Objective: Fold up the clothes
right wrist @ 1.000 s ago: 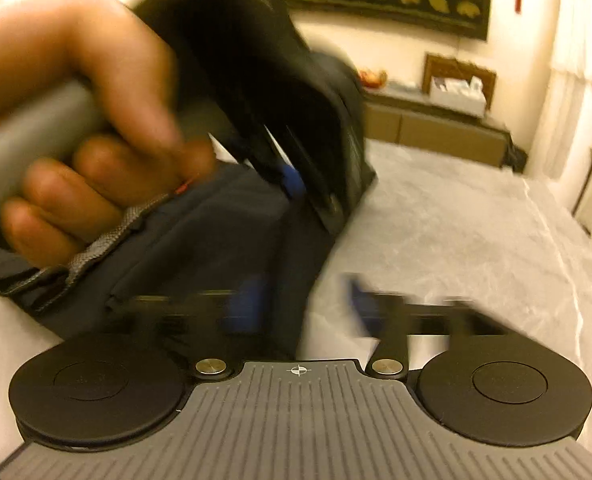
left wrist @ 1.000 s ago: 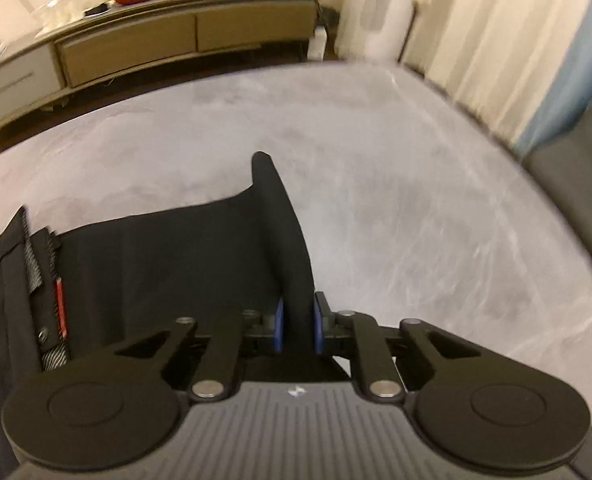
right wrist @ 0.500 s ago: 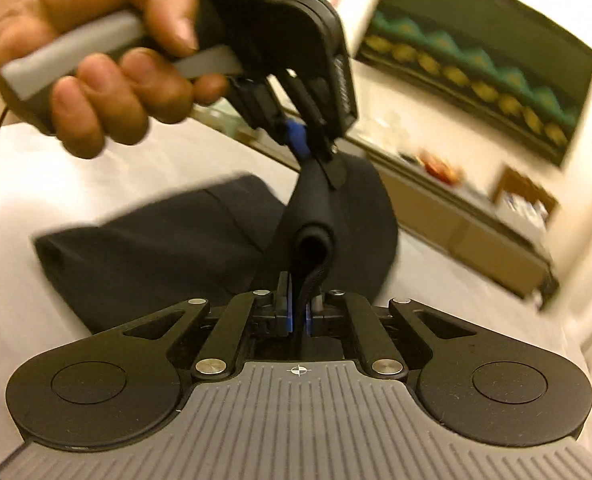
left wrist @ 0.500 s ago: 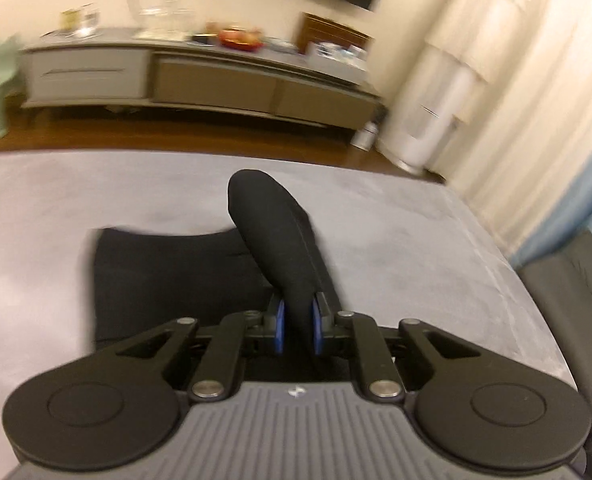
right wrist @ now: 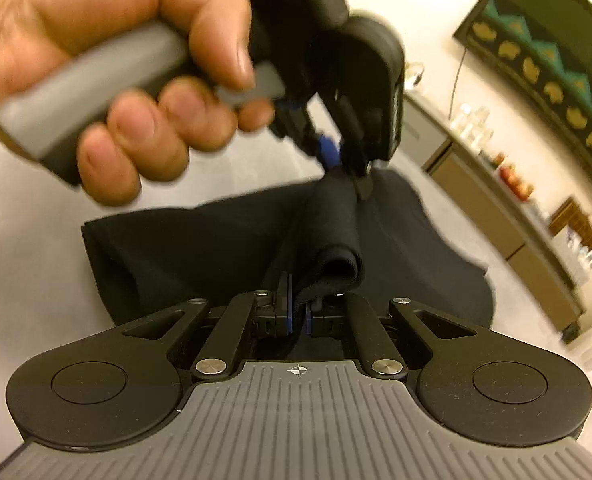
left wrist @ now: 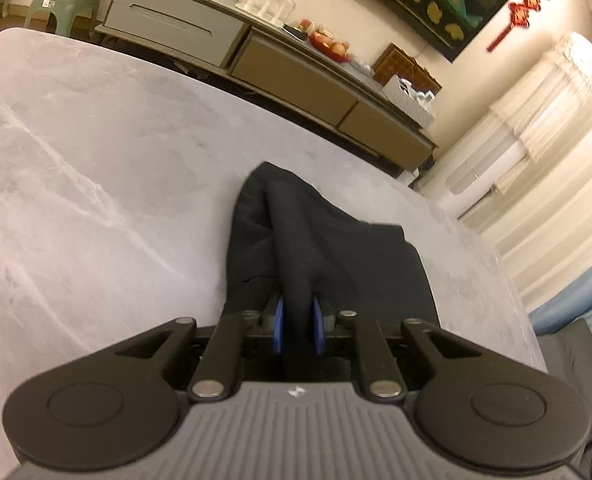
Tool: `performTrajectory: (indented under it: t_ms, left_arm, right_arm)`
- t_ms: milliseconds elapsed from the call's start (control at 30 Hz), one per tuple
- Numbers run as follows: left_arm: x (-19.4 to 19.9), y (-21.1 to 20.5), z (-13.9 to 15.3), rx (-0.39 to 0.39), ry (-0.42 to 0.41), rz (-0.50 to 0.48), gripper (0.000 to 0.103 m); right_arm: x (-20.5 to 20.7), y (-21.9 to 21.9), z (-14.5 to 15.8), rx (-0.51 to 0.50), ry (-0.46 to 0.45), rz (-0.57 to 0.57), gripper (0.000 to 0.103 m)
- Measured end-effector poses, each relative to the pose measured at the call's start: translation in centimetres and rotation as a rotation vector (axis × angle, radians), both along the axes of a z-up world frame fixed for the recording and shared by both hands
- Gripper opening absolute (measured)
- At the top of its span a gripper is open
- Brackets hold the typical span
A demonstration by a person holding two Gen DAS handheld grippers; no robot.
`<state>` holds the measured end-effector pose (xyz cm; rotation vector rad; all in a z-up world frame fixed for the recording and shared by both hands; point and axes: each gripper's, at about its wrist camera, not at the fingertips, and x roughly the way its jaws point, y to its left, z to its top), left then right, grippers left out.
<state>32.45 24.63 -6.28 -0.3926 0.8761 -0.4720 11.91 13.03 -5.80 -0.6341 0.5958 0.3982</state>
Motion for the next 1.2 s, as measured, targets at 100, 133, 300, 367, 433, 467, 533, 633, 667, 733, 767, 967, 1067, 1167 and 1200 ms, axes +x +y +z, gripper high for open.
performTrajectory:
  t_ms: [100,133,300,367,433,467,533,633,667,733,767,967,1067,1167,1200]
  left_arm:
    - [-1.1,1.8,0.1,0.024,-0.014,0.053,0.044]
    - [-1.9,2.6,0.0,0.018,-0.013,0.076,0.051]
    - [-5.0,4.1,-1.3,-0.005,0.051,0.075,0.052]
    - [-6.0,2.9,-1.9,0.002,0.085,0.047,0.052]
    - [-7.4,1.3,-1.9,0.022,0.085,0.026,0.052]
    - [-8.2,0.2,-1.7,0.030,0.096,0.012,0.052]
    - [-10.2,-2.4,-1.0,0.029,0.113,-0.058,0.053]
    - [-13.0,-5.5,0.3,-0.009,0.111,-0.200,0.046]
    - [-13.0,-5.2,0.8,-0.028,0.099,-0.174,0.045]
    - [-12.5,-3.8,1.6,-0.079,0.084,-0.087,0.045]
    - [-11.8,-2.8,1.9,-0.111,0.083,-0.032,0.045]
    - [-7.4,-4.2,1.4,-0.068,0.120,0.043,0.053]
    - [-6.7,-5.6,0.3,0.017,0.126,0.071,0.044]
    - [-7.2,-5.0,-1.3,0.041,0.135,0.108,0.044]
    - [-7.3,-4.7,-1.5,0.034,0.135,0.111,0.044]
  right_arm:
    - [0.0,0.1,-0.1,0.036,0.007,0.016,0.005]
    - [0.0,0.1,-0.1,0.048,0.010,0.022,0.006]
    - [0.0,0.3,-0.2,0.107,0.022,0.048,0.041]
    - [0.0,0.3,-0.2,0.131,0.027,0.059,0.045]
    - [-0.5,-1.0,0.2,0.149,0.031,0.045,0.042]
    - [-0.9,-1.9,0.4,0.157,0.032,0.033,0.037]
    - [-1.6,-3.8,0.9,0.172,0.036,0.009,0.036]
    - [-2.7,-6.6,1.6,0.196,0.041,-0.027,0.038]
    - [-3.0,-7.6,1.8,0.204,0.042,-0.039,0.039]
    - [-3.7,-9.4,2.3,0.220,0.046,-0.063,0.041]
    - [-4.1,-10.4,2.6,0.227,0.047,-0.075,0.041]
    - [-5.6,-13.3,2.9,0.225,0.046,-0.110,0.054]
    - [-4.9,-11.9,0.7,0.169,0.090,-0.104,0.016]
    - [-5.1,-11.1,-0.7,0.134,0.107,-0.090,0.016]
    - [-5.4,-10.9,-0.9,0.118,0.094,-0.084,0.015]
